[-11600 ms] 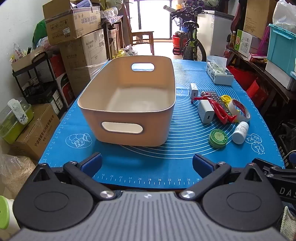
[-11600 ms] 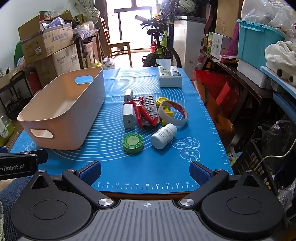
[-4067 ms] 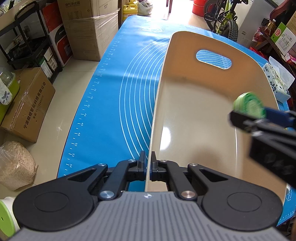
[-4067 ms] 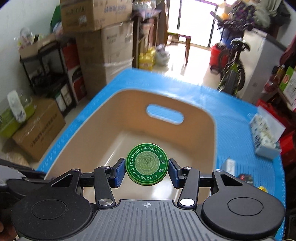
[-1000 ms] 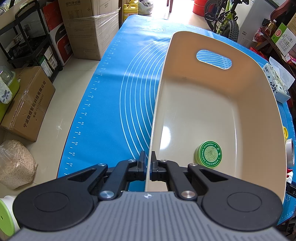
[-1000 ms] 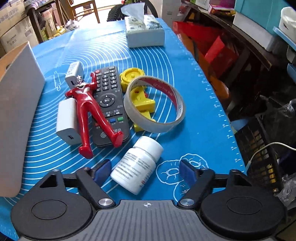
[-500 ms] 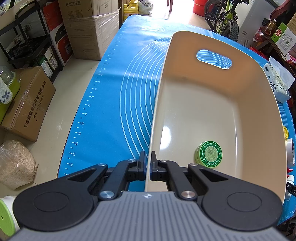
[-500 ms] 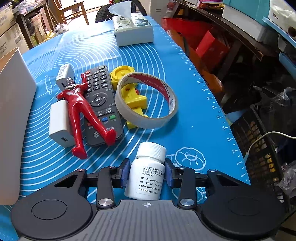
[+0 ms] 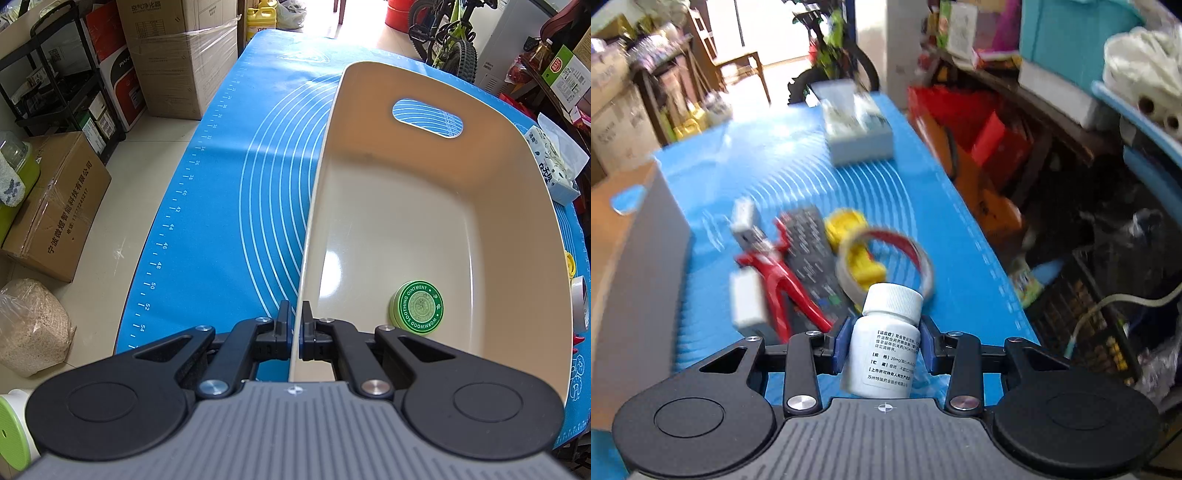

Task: Organize rigid objects
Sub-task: 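Carry the white pill bottle into the basket and release it, then move the right tool to the white-and-red tape roll and grasp it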

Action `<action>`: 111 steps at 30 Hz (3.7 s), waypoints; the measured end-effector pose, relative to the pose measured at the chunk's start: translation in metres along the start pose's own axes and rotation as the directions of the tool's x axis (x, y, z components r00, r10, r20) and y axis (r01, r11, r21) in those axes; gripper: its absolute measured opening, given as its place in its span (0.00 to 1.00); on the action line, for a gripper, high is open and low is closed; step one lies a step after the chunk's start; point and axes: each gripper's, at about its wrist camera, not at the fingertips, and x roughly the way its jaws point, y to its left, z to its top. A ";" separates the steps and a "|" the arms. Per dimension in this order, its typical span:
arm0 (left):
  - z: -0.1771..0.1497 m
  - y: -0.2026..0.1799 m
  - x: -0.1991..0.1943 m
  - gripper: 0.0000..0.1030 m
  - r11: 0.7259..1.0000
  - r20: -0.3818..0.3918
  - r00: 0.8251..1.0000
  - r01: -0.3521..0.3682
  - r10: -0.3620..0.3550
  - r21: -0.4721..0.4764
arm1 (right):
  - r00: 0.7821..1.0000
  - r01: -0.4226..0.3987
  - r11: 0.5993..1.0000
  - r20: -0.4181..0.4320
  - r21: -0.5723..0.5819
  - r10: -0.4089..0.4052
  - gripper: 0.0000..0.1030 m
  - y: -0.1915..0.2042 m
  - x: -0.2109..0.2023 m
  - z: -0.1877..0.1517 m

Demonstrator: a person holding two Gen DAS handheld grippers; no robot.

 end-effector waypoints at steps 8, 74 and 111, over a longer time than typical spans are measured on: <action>0.000 0.000 0.000 0.05 1.000 -0.001 1.000 -0.002 0.002 0.000 | 0.983 -0.117 0.984 0.125 -0.132 0.134 0.45 0.056 -0.032 0.042; 0.001 -0.005 0.000 0.05 1.000 -0.003 1.000 -0.013 0.013 0.007 | 0.940 -0.322 0.895 0.008 -0.309 0.340 0.64 0.151 -0.023 0.035; 0.001 -0.005 0.000 0.05 1.000 -0.004 1.000 -0.010 0.010 0.004 | 0.990 -0.116 0.984 -0.097 -0.136 0.103 0.46 -0.006 0.082 0.016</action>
